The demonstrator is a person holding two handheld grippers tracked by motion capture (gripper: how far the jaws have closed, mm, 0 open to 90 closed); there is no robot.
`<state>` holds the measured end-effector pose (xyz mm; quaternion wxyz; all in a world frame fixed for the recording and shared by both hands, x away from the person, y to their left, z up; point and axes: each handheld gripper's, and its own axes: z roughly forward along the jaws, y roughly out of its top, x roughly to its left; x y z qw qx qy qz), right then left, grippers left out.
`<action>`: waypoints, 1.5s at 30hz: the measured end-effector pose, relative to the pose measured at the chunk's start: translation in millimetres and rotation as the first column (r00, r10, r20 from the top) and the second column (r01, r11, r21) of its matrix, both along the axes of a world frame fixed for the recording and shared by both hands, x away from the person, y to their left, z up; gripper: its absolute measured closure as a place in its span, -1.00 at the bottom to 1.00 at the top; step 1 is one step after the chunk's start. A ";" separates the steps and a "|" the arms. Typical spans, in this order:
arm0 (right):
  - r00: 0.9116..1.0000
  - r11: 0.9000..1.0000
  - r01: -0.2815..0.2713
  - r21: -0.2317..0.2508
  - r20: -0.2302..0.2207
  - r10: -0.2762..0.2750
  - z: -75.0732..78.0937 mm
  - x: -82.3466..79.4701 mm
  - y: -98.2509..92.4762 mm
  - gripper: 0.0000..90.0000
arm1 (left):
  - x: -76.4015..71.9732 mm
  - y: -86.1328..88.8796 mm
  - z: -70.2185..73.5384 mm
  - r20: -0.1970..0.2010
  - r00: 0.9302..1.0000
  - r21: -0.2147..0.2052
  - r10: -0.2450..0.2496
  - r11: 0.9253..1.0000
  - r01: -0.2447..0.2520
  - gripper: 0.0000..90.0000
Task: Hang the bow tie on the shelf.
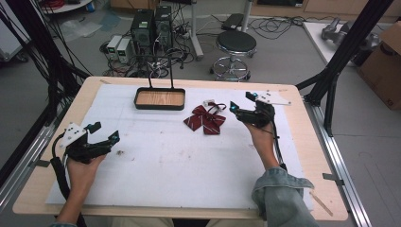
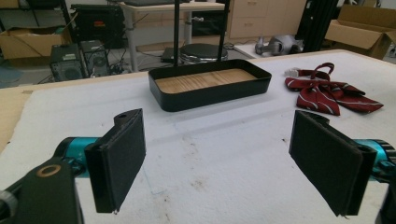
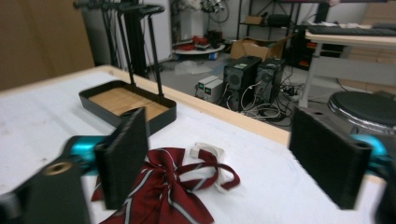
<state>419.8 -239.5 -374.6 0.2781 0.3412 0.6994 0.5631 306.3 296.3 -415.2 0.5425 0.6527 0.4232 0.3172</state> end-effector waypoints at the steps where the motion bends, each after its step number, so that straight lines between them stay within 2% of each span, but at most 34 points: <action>1: 1.000 1.000 0.000 0.000 0.000 0.000 0.0 0.0 0.0 -0.48 | 0.0 0.3 0.0 0.000 1.000 -0.001 0.001 1.000 -0.001 -0.58; 2: 1.000 0.999 -0.020 -0.041 -0.014 0.019 -3.5 11.0 12.9 -0.45 | 0.2 1.0 0.0 0.000 1.000 -0.002 -0.001 1.000 0.001 -0.58; 4: 0.999 0.998 -0.029 -0.055 -0.026 0.027 -7.9 17.8 22.8 -0.36 | 0.2 1.3 -0.1 0.000 1.000 -0.001 -0.001 1.000 0.001 -0.58; 7: 0.995 0.994 -0.073 -0.085 -0.076 0.067 -16.6 30.7 39.9 -0.31 | 1.3 1.0 -1.4 -0.003 1.000 -0.004 -0.003 1.000 0.003 -0.58; 8: 0.992 0.991 -0.099 -0.092 -0.085 0.091 -20.1 35.6 45.5 -0.23 | 1.3 1.0 -1.4 -0.003 1.000 -0.004 -0.003 1.000 0.003 -0.58; 9: 0.992 0.991 -0.099 -0.092 -0.085 0.091 -20.1 35.6 45.5 -0.23 | 1.5 0.8 -1.9 -0.004 1.000 -0.003 -0.006 1.000 0.006 -0.58; 10: 0.990 0.988 -0.121 -0.098 -0.083 0.113 -24.6 37.8 50.9 -0.16 | 1.6 0.4 -2.1 -0.006 1.000 0.000 -0.006 1.000 0.006 -0.58; 12: 0.986 0.977 -0.156 -0.148 -0.084 0.145 -35.5 42.2 61.8 -0.10 | 1.6 0.1 -2.4 -0.006 1.000 0.005 -0.008 1.000 0.008 -0.58; 13: 0.981 0.970 -0.172 -0.173 -0.114 0.154 -46.8 46.9 65.7 -0.06 | 1.6 0.0 -2.6 -0.005 1.000 0.005 -0.008 1.000 0.008 -0.58; 16: 0.977 0.972 -0.162 -0.170 -0.163 0.134 -60.1 54.2 65.6 -0.06 | 2.2 -0.6 -3.6 -0.008 1.000 0.005 -0.008 1.000 0.008 -0.58; 20: 0.975 0.970 -0.156 -0.188 -0.186 0.121 -69.3 59.1 67.4 -0.01 | 3.3 -2.9 -5.0 -0.012 1.000 0.014 -0.014 1.000 0.014 -0.58; 22: 0.971 0.964 -0.165 -0.211 -0.206 0.121 -71.4 61.7 70.1 -0.01 | 3.6 -4.1 -5.4 -0.014 1.000 0.015 -0.017 1.000 0.017 -0.58; 23: 0.965 0.958 -0.178 -0.227 -0.230 0.125 -71.6 64.6 74.4 -0.01 | 3.7 -4.9 -5.6 -0.014 1.000 0.019 -0.021 1.000 0.021 -0.58; 24: 0.967 0.953 -0.181 -0.242 -0.220 0.127 -71.3 65.5 77.5 0.01 | 3.7 -4.9 -5.6 -0.014 1.000 0.019 -0.021 1.000 0.021 -0.58; 25: 0.967 0.952 -0.183 -0.246 -0.222 0.129 -70.3 66.7 82.3 0.03 | 3.4 -4.8 -5.4 -0.014 1.000 0.018 -0.019 1.000 0.020 -0.58; 26: 0.962 0.952 -0.191 -0.240 -0.239 0.133 -69.5 68.5 87.2 0.08 | 3.1 -4.3 -5.2 -0.014 1.000 0.017 -0.017 1.000 0.018 -0.58; 27: 0.966 0.952 -0.186 -0.245 -0.222 0.132 -70.2 67.4 91.6 0.14 | 2.6 -3.6 -5.0 -0.012 1.000 0.014 -0.018 1.000 0.019 -0.58; 28: 0.967 0.948 -0.186 -0.259 -0.219 0.130 -71.5 66.5 95.0 0.16 | 2.1 -3.0 -4.8 -0.011 1.000 0.012 -0.016 1.000 0.017 -0.58; 29: 0.964 0.941 -0.196 -0.275 -0.229 0.134 -73.9 66.8 96.7 0.16 | 1.5 -2.2 -4.6 -0.009 1.000 0.011 -0.017 1.000 0.017 -0.58; 30: 0.965 0.939 -0.193 -0.286 -0.228 0.129 -74.0 66.1 97.4 0.16 | 1.5 -2.2 -4.6 -0.009 1.000 0.011 -0.017 1.000 0.017 -0.58; 33: 0.963 0.949 -0.177 -0.260 -0.245 0.112 -71.3 67.2 91.9 0.22 | -0.1 -1.4 -4.9 -0.008 1.000 0.008 -0.013 1.000 0.013 -0.58; 34: 0.963 0.949 -0.177 -0.260 -0.245 0.112 -71.3 67.2 91.9 0.22 | -0.1 -1.4 -4.9 -0.008 1.000 0.008 -0.013 1.000 0.013 -0.58; 35: 0.959 0.941 -0.173 -0.291 -0.268 0.094 -72.2 68.8 87.1 0.29 | -0.6 -1.8 -5.3 -0.009 1.000 0.010 -0.015 1.000 0.015 -0.58; 36: 0.956 0.938 -0.176 -0.297 -0.278 0.092 -73.4 69.7 85.6 0.31 | -0.7 -2.0 -5.5 -0.009 1.000 0.012 -0.015 1.000 0.015 -0.58; 37: 0.952 0.938 -0.179 -0.295 -0.293 0.089 -74.9 70.9 83.6 0.32 | -0.7 -2.4 -5.6 -0.008 1.000 0.011 -0.014 1.000 0.014 -0.58; 38: 0.952 0.938 -0.179 -0.295 -0.293 0.089 -74.9 70.9 83.6 0.32 | -0.7 -2.4 -5.6 -0.008 1.000 0.011 -0.014 1.000 0.014 -0.58; 39: 0.952 0.944 -0.168 -0.284 -0.295 0.081 -74.9 72.3 82.1 0.39 | -0.6 -2.7 -5.7 -0.009 1.000 0.011 -0.017 1.000 0.017 -0.58; 41: 0.951 0.939 -0.177 -0.295 -0.297 0.086 -75.5 72.0 83.9 0.45 | -0.2 -3.4 -5.8 -0.008 1.000 0.012 -0.019 1.000 0.019 -0.58; 45: 0.952 0.915 -0.199 -0.352 -0.291 0.095 -76.9 70.0 90.0 0.55 | 1.0 -6.0 -6.1 -0.012 1.000 0.017 -0.025 1.000 0.025 -0.58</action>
